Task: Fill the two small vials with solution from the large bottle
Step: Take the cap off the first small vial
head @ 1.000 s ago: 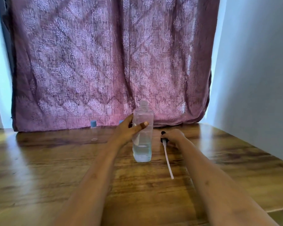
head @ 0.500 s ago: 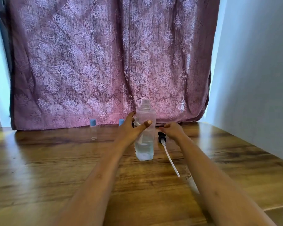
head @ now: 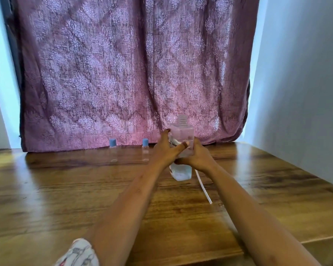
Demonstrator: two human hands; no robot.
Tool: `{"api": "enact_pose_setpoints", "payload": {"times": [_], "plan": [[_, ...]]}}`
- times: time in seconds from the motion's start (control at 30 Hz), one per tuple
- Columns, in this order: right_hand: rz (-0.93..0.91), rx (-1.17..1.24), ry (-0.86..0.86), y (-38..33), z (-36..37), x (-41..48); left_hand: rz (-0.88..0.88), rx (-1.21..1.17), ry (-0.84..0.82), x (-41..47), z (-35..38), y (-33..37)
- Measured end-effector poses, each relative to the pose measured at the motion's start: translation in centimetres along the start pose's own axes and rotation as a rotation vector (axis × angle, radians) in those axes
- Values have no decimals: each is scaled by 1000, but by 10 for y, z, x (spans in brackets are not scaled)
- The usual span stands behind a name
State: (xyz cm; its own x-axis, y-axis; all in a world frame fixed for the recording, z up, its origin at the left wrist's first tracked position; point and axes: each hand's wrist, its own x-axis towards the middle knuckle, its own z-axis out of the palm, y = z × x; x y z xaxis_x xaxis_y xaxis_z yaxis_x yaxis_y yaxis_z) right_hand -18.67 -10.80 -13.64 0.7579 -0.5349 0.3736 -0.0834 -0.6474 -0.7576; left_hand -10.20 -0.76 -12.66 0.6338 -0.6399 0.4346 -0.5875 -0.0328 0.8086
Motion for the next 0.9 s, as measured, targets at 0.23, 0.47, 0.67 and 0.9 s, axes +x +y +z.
{"api": "enact_pose_setpoints", "payload": {"times": [0.23,0.47,0.67,0.9], "plan": [[10,50,287,-18,1,-12,-73,-135,-67,2,-33,-18],[-417,149,318,-96,61,-5,-245,-29,273,7,-118,-70],[108,26,85,-54,129,65,-181,175,199,-3,-114,-77],[347,37,76,-27,152,101,-178,289,119,10,-102,-86]]}}
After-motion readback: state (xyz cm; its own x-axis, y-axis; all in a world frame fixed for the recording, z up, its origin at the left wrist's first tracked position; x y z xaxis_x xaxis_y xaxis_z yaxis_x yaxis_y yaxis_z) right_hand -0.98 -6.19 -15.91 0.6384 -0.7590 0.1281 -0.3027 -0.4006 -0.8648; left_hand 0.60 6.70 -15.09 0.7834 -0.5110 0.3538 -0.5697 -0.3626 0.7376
